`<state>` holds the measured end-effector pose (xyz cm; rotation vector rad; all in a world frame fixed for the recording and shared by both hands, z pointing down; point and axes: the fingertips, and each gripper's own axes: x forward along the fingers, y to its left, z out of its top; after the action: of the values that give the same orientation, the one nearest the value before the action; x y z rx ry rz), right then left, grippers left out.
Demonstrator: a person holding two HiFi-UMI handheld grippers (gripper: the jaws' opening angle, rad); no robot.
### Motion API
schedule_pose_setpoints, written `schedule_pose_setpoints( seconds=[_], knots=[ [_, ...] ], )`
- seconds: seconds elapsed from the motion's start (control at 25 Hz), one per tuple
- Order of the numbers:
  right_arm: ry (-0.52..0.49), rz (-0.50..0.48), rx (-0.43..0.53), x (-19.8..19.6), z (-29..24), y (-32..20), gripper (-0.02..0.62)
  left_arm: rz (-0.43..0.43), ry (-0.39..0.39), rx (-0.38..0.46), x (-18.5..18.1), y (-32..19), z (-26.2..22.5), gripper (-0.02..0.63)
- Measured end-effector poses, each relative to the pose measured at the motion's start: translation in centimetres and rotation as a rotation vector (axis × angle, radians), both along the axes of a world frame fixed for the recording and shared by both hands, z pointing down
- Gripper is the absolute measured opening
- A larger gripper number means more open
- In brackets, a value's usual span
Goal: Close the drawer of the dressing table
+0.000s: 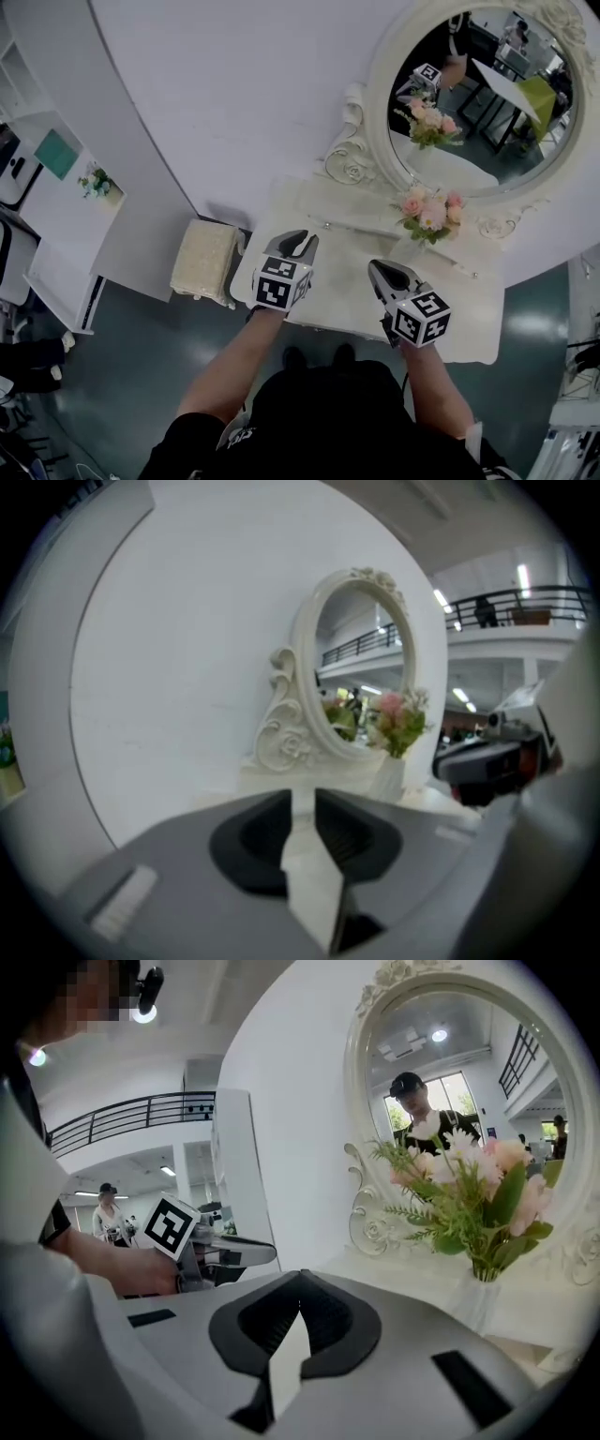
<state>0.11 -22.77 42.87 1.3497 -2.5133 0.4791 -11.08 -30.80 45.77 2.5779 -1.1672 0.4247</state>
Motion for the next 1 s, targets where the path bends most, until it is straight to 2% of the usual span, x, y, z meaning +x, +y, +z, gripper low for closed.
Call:
schedule_pose_setpoints(
  seconds=[0.2, 0.44, 0.56, 0.68, 0.88, 1.0],
  knots=[
    [-0.010, -0.002, 0.023, 2.2, -0.5, 0.7, -0.005, -0.023, 0.007, 0.017, 0.7, 0.6, -1.9, 0.071],
    [-0.003, -0.037, 0.024, 6.8, -0.9, 2.6, -0.006, -0.052, 0.015, 0.026, 4.0, 2.5, -3.1, 0.051],
    [-0.015, 0.000, 0.061, 10.4, -2.0, 3.0, -0.005, -0.065, 0.012, 0.032, 6.0, 3.6, -3.7, 0.048],
    [-0.038, 0.055, 0.145, 13.5, -3.9, 3.6, -0.006, -0.068, -0.008, 0.054, 8.0, 4.4, -4.6, 0.046],
    [-0.051, 0.093, 0.196, 17.2, -5.0, 4.4, -0.006, -0.089, 0.033, 0.074, 10.9, 4.9, -6.6, 0.021],
    [-0.048, 0.123, 0.239, 18.7, -6.2, 4.1, -0.006, -0.069, 0.013, 0.111, 11.8, 5.0, -7.8, 0.018]
  ],
)
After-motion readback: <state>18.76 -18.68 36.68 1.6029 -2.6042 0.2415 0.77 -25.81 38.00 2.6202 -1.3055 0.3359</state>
